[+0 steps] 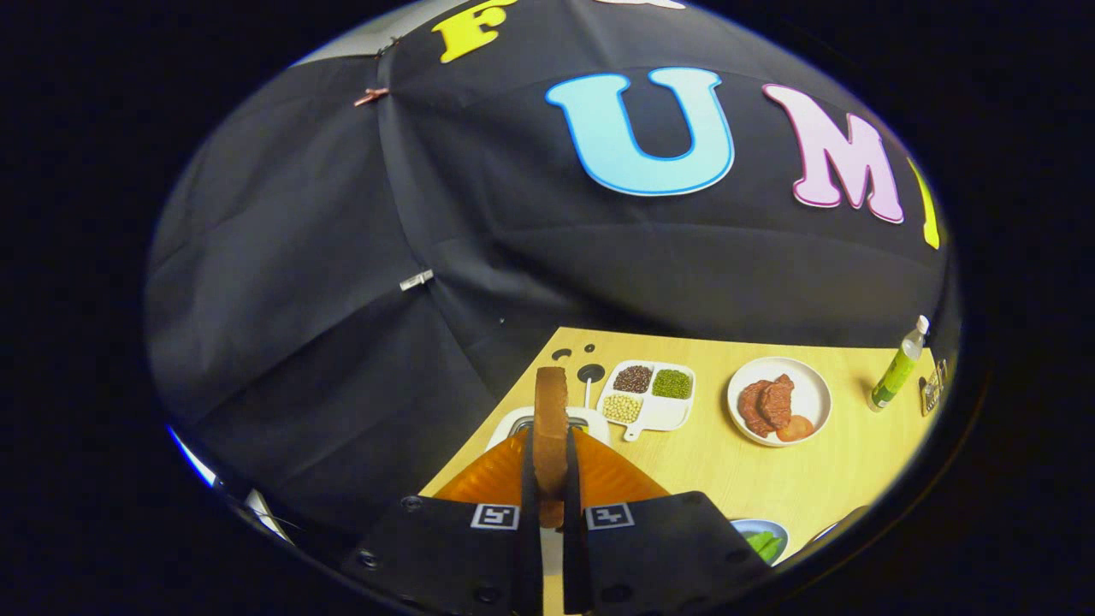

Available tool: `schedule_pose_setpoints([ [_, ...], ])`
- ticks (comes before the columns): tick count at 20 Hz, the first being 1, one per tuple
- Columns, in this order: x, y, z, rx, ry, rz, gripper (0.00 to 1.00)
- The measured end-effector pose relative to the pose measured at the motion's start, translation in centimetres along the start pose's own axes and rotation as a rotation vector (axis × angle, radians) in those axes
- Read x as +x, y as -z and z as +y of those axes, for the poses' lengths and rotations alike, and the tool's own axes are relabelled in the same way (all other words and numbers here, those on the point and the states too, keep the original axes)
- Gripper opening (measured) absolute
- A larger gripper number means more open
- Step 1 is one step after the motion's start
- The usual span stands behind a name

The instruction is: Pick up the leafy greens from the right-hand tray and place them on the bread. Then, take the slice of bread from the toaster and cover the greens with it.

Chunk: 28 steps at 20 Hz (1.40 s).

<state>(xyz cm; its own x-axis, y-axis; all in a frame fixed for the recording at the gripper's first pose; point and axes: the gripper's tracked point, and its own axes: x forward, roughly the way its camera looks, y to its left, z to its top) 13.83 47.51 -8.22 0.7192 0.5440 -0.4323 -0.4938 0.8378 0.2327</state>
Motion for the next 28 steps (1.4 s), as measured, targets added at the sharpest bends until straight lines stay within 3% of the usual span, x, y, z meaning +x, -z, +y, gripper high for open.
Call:
schedule_pose_setpoints([
  [3,-2.6,-1.4,-2.8,0.04,0.017,-0.033,0.13],
  [6,-4.6,-0.4,-5.7,0.112,0.012,-0.007,0.13],
  [9,-6.3,1.5,-9.9,0.154,0.066,-0.005,0.14],
  [20,-7.5,15.6,-16.8,0.42,0.148,0.134,0.13],
  [28,-7.5,19.2,-19.3,0.469,0.196,0.177,0.13],
])
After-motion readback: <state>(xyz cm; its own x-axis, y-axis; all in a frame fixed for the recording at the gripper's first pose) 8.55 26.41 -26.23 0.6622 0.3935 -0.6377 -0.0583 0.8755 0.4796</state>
